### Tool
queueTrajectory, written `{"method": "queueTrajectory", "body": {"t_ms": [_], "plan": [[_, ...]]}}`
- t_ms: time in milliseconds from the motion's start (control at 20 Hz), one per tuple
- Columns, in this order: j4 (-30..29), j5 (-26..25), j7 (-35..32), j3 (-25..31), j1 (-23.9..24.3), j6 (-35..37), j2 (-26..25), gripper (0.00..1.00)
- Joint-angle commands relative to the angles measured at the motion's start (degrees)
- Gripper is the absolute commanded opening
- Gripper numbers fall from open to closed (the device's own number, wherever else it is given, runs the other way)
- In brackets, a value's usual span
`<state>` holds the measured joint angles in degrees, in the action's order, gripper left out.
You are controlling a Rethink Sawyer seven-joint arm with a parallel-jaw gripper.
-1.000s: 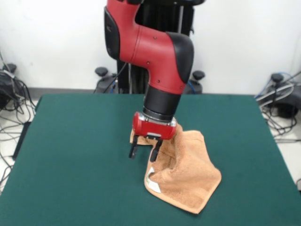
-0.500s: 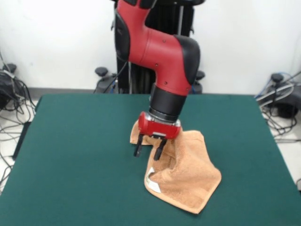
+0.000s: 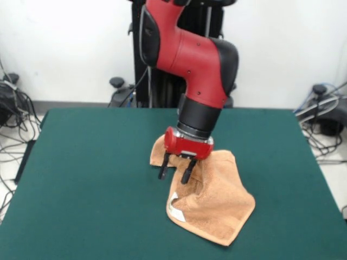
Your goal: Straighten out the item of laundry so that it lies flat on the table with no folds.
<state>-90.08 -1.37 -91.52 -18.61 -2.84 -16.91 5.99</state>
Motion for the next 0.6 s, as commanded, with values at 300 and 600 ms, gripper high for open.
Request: {"method": "queueTrajectory", "body": {"t_ms": [300,600], "plan": [[6.0,-4.3,-8.2,8.5,6.0,-1.7,0.8,1.0],[4.3,-1.3,-6.6,7.9,4.8,12.3,6.5,1.0]]}}
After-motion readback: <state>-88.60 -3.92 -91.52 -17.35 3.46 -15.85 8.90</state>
